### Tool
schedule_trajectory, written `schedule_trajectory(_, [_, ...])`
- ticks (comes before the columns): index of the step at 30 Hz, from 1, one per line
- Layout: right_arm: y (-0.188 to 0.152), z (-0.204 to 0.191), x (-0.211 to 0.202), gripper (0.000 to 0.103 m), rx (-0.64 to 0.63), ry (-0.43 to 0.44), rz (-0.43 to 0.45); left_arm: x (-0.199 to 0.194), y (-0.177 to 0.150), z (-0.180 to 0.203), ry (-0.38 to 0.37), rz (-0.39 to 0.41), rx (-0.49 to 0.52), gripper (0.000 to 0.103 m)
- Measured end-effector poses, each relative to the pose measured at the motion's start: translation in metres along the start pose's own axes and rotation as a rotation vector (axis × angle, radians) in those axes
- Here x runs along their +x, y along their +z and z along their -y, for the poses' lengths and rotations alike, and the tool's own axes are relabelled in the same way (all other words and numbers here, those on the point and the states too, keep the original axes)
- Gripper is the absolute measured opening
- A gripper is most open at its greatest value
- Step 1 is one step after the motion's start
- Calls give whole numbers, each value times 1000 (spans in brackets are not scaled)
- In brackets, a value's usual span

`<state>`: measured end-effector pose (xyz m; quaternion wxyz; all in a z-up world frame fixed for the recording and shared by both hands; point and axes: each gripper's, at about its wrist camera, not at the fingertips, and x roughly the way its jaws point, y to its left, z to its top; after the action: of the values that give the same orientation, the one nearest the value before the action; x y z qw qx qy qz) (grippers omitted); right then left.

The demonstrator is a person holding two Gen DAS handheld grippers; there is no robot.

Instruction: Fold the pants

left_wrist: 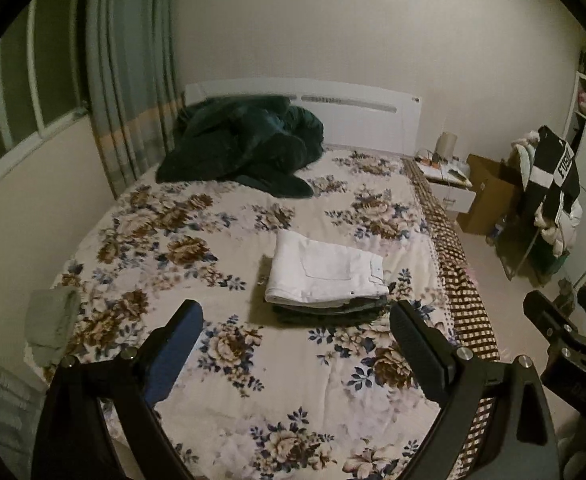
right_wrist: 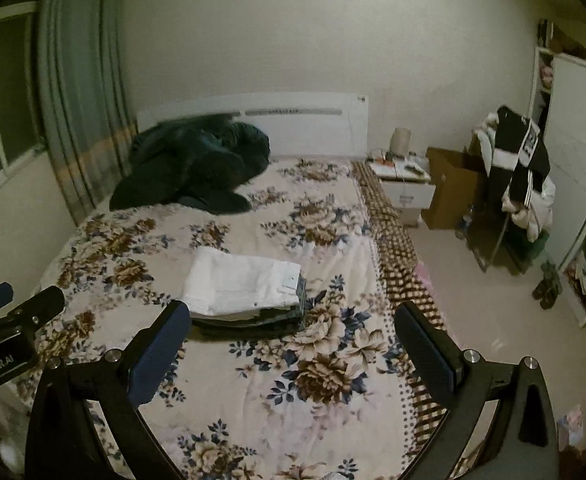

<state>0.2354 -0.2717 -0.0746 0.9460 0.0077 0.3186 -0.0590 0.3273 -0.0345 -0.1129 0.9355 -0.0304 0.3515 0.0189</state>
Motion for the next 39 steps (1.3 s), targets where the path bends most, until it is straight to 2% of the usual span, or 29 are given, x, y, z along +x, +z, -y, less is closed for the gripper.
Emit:
schedule_trajectory(4, [0,-2,-62,103,-11,10,33,-35,-4,-1,23,28,-5,95])
schedule_trajectory(7, [-3,-7,-92,103,-8,18,37,-52,-5,-4,32,37,-11,96])
schedule_trajectory(9, [-3,-12,-106,103,-8,23,36,-62,-5,-9,28,48,-17,103])
schedule_trajectory(16, [-3,-24,-139,103,4,8,57,-84,-12,-15,19,82,18,103])
schedule_trajectory(30, [-6,-29,-155,103,12,3,41,-100,-19,-18,34,89,31,103])
schedule_trajectory(39, [-2,-26,-146,103,13,1,27,-101,-20,-20,36,81,32,103])
